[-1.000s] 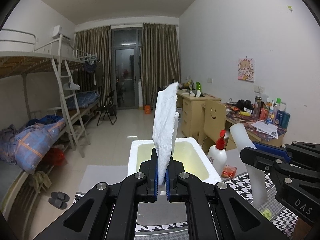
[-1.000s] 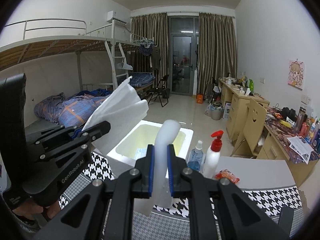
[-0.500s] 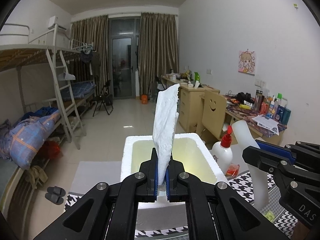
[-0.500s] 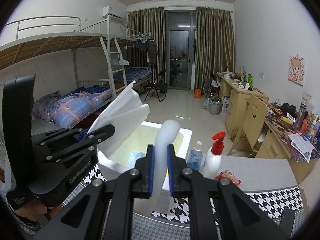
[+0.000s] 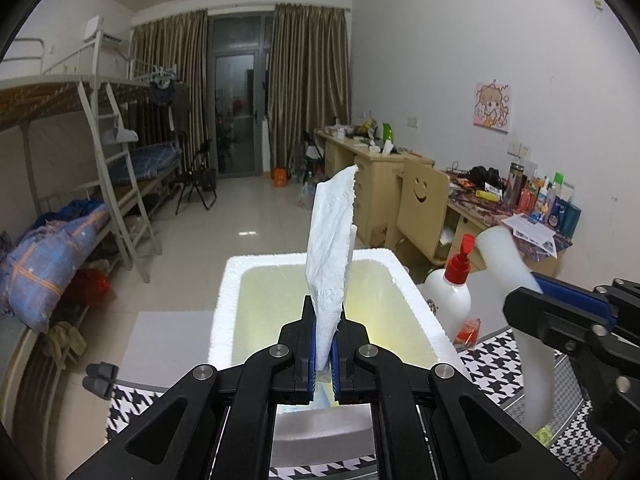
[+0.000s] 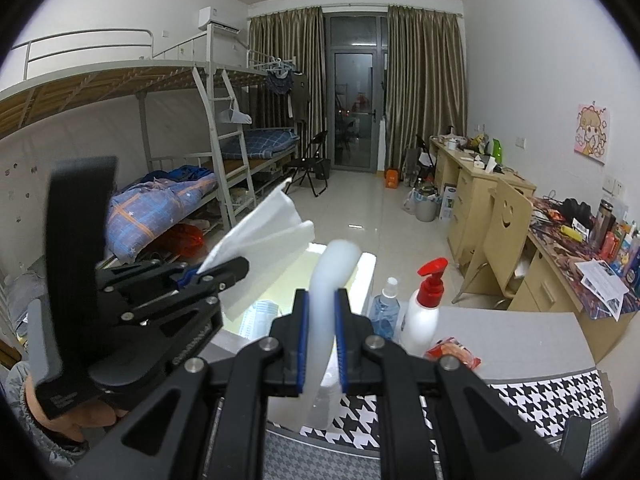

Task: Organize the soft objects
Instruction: 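Open the left gripper to drop the white tissue into the foam box, then lower the foam tube into the foam box and open the right gripper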

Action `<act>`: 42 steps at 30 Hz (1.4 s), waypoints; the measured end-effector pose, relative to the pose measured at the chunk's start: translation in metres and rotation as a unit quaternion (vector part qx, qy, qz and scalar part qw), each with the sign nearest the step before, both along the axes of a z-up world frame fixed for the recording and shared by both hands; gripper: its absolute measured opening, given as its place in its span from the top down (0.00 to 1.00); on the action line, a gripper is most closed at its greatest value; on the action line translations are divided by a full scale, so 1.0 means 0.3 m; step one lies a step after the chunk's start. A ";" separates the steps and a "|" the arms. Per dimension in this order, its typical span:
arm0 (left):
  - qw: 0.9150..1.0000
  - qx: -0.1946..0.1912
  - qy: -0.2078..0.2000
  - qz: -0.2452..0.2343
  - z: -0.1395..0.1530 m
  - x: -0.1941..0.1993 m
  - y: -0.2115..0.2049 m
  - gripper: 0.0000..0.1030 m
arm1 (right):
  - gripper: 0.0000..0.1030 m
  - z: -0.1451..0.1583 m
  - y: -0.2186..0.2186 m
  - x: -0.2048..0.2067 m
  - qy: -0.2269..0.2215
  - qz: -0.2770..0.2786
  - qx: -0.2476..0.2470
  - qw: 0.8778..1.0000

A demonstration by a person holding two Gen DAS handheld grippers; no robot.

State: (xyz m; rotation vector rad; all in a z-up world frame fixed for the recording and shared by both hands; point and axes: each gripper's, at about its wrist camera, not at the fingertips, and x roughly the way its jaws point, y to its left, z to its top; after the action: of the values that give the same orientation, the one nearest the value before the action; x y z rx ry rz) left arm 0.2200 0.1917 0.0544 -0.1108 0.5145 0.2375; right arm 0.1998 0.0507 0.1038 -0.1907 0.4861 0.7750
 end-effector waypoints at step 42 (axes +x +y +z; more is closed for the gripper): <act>0.991 0.044 0.013 0.129 -0.018 -0.124 0.152 0.01 | 0.84 -0.029 0.137 0.087 0.021 0.019 -0.026 0.999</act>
State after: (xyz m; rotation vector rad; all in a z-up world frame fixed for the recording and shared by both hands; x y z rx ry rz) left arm 0.1828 0.2375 0.0491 -0.0880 0.5143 0.5136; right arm 0.2259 0.0919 0.0951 -0.2327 0.5438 0.8045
